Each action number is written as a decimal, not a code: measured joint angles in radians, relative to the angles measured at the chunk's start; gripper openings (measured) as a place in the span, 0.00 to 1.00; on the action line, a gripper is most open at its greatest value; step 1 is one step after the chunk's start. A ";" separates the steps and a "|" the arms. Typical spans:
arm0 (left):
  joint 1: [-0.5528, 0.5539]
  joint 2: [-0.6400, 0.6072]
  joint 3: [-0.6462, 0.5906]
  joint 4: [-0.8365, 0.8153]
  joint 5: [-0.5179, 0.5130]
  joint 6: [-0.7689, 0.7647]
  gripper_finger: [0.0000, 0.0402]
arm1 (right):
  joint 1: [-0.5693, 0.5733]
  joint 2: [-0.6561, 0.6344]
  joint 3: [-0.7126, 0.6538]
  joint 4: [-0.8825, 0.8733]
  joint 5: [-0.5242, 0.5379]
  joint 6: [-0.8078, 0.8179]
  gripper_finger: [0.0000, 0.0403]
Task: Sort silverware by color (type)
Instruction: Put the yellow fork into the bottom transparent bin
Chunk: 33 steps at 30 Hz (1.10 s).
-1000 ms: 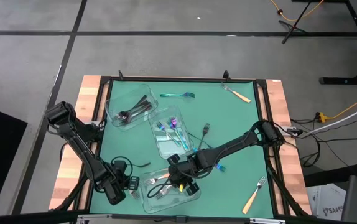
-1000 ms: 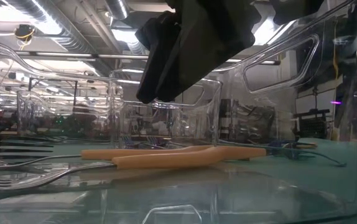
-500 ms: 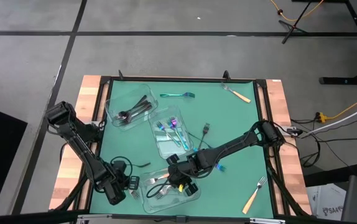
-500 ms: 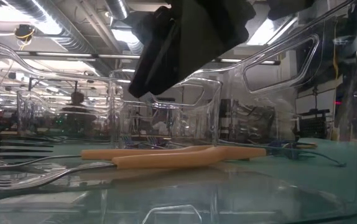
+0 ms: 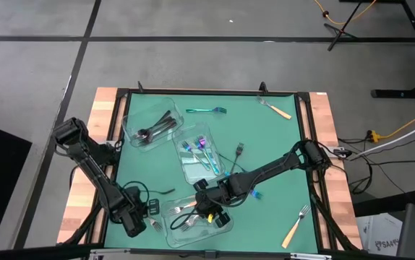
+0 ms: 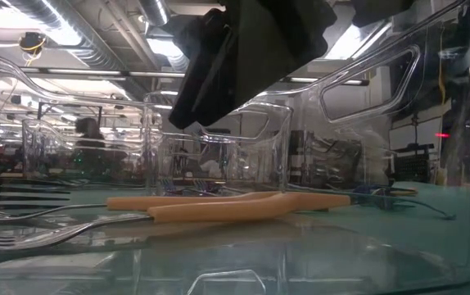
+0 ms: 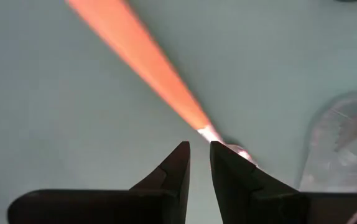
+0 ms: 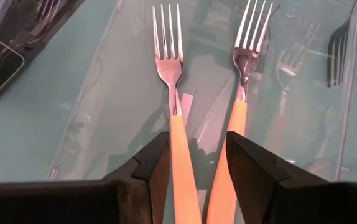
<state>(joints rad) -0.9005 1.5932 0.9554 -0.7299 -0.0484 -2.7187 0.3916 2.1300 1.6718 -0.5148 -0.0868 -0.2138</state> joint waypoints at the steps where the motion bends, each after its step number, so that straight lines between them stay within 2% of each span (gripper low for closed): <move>1: 0.000 0.000 0.000 -0.001 0.010 -0.018 0.14 | 0.000 0.000 0.000 0.000 0.000 0.000 0.36; 16: 0.000 0.077 0.003 0.011 -0.065 -0.157 0.14 | 0.000 0.000 0.000 -0.001 0.000 0.000 0.36; 33: -0.022 0.078 0.002 0.011 -0.020 -0.357 0.14 | 0.000 0.000 0.000 0.000 0.000 0.000 0.36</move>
<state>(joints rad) -0.9228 1.6711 0.9573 -0.7185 -0.0685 -3.0760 0.3916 2.1300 1.6718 -0.5152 -0.0868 -0.2138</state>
